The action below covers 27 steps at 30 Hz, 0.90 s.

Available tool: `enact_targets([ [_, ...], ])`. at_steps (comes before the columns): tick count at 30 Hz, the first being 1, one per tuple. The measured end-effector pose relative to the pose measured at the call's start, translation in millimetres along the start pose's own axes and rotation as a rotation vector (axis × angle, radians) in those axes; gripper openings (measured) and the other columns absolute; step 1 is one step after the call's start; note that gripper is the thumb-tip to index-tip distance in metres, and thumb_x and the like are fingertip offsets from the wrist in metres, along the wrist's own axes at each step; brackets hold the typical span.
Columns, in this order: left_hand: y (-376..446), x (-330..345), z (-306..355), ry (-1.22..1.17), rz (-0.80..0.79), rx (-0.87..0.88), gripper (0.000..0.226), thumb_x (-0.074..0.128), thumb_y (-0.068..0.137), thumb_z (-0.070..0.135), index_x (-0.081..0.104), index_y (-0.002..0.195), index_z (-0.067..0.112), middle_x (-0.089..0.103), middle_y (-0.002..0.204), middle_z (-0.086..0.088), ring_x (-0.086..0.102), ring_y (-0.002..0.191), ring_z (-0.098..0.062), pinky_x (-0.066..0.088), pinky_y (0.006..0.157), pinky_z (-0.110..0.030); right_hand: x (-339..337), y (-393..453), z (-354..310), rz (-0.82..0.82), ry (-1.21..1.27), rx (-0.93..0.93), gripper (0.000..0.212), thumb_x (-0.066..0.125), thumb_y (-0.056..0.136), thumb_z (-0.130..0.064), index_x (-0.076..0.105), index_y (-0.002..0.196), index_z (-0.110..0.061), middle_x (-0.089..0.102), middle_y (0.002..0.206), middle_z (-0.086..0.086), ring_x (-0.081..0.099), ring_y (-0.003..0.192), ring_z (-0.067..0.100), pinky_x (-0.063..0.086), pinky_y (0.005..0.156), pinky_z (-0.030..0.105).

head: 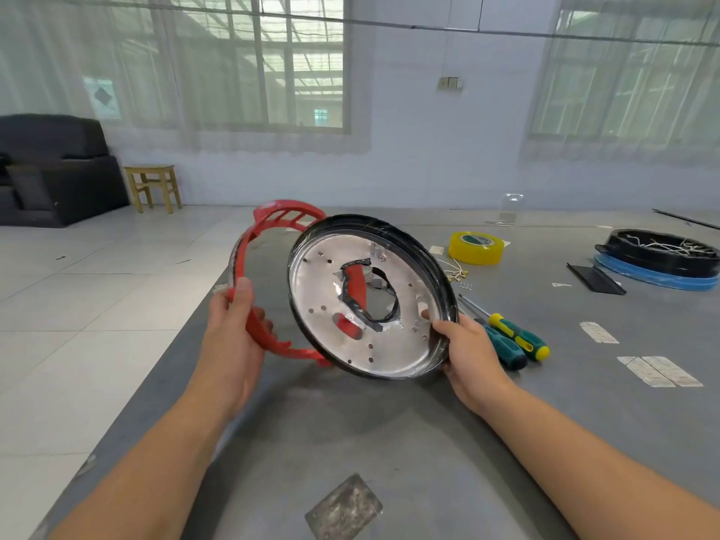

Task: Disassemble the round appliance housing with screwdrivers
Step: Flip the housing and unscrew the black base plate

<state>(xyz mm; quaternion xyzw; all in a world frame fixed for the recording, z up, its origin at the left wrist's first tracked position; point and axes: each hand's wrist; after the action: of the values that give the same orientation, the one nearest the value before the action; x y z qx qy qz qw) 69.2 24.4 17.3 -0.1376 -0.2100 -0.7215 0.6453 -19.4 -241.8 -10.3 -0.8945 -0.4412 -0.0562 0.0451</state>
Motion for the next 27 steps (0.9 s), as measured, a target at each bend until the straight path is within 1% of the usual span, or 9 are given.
enact_targets([
  [3, 0.1, -4.4, 10.4, 0.241, -0.060, 0.199, 0.030, 0.067, 0.088, 0.063, 0.059, 0.099, 0.036, 0.058, 0.077, 0.013, 0.053, 0.073, -0.011, 0.046, 0.078, -0.033, -3.6, -1.5, -3.6, 0.000, 0.150, 0.024, 0.025, 0.051, 0.101, -0.008, 0.074, 0.112, -0.010, 0.079, 0.101, 0.012, 0.076, 0.082, 0.026, 0.058, 0.074, 0.042],
  [7, -3.9, -5.8, 26.0, 0.653, -0.083, 0.455, 0.022, 0.065, 0.086, 0.061, 0.058, 0.107, 0.060, 0.068, 0.098, 0.030, 0.065, 0.088, 0.008, 0.050, 0.074, -0.014, -8.5, -2.8, -5.8, 0.053, 0.287, 0.045, 0.030, 0.051, 0.098, -0.005, 0.071, 0.121, -0.003, 0.075, 0.115, 0.019, 0.071, 0.107, 0.038, 0.054, 0.090, 0.049],
  [10, -4.4, -4.8, 30.9, 0.920, -0.113, 0.533, 0.038, 0.073, 0.090, 0.053, 0.056, 0.123, 0.047, 0.062, 0.112, 0.024, 0.060, 0.100, 0.009, 0.045, 0.078, -0.014, -10.6, -4.1, -8.2, 0.098, 0.409, 0.063, 0.031, 0.052, 0.097, -0.004, 0.071, 0.121, -0.003, 0.075, 0.116, 0.016, 0.071, 0.104, 0.032, 0.055, 0.087, 0.043],
  [12, -5.2, -6.7, 30.1, 1.063, -0.181, 0.505, 0.042, 0.077, 0.093, 0.044, 0.055, 0.128, 0.039, 0.055, 0.112, 0.020, 0.056, 0.097, 0.009, 0.042, 0.078, -0.014, -11.5, -4.6, -10.2, 0.104, 0.465, 0.075, 0.028, 0.052, 0.097, -0.003, 0.074, 0.114, -0.006, 0.078, 0.110, 0.011, 0.075, 0.093, 0.024, 0.060, 0.079, 0.036],
  [15, -8.1, -14.2, 23.6, 1.317, -0.357, 0.558, 0.047, 0.077, 0.093, 0.041, 0.063, 0.133, 0.020, 0.062, 0.116, 0.003, 0.060, 0.105, -0.017, 0.048, 0.092, -0.039, -12.5, -3.7, -10.9, 0.096, 0.485, 0.086, 0.026, 0.051, 0.098, -0.003, 0.076, 0.105, -0.010, 0.079, 0.107, 0.007, 0.076, 0.089, 0.020, 0.062, 0.074, 0.032],
  [17, -11.6, -24.1, 16.4, 1.527, -0.500, 0.562, 0.054, 0.070, 0.085, 0.048, 0.066, 0.131, 0.020, 0.063, 0.113, -0.001, 0.059, 0.111, -0.028, 0.042, 0.098, -0.044, -12.0, -4.3, -11.2, 0.090, 0.451, 0.086, 0.027, 0.052, 0.098, -0.005, 0.077, 0.106, -0.011, 0.080, 0.104, 0.005, 0.076, 0.086, 0.018, 0.061, 0.067, 0.029],
  [20, -17.0, -42.2, 9.4, 1.702, -0.607, 0.476, 0.056, 0.050, 0.083, 0.068, 0.063, 0.127, 0.034, 0.056, 0.110, 0.009, 0.052, 0.111, -0.020, 0.030, 0.104, -0.038, -11.5, -4.7, -11.1, 0.089, 0.423, 0.077, 0.027, 0.052, 0.097, -0.004, 0.077, 0.105, -0.011, 0.080, 0.099, 0.003, 0.075, 0.079, 0.015, 0.059, 0.059, 0.027],
  [24, -14.6, -56.7, 12.0, 1.712, -0.594, 0.413, 0.065, 0.019, 0.078, 0.093, 0.057, 0.107, 0.049, 0.052, 0.096, 0.018, 0.044, 0.097, -0.006, 0.024, 0.096, -0.029, -11.4, -5.3, -10.6, 0.085, 0.400, 0.070, 0.026, 0.052, 0.097, -0.004, 0.076, 0.104, -0.011, 0.080, 0.097, 0.003, 0.075, 0.073, 0.014, 0.057, 0.053, 0.025],
  [27, -13.7, -63.6, 17.7, 1.676, -0.525, 0.416, 0.081, 0.003, 0.075, 0.100, 0.061, 0.083, 0.044, 0.054, 0.080, 0.014, 0.048, 0.085, -0.002, 0.028, 0.087, -0.026, -11.5, -4.8, -10.4, 0.081, 0.374, 0.056, 0.027, 0.052, 0.097, -0.005, 0.075, 0.109, -0.010, 0.079, 0.097, 0.004, 0.074, 0.074, 0.016, 0.057, 0.059, 0.029],
])
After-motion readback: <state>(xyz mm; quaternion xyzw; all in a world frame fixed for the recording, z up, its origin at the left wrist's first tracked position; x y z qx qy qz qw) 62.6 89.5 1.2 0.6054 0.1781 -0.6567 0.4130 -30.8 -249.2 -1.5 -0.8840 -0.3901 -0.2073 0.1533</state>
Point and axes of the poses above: each hand's wrist, its own y-axis towards the middle knuckle, its own x-axis out of the palm, z = x × y
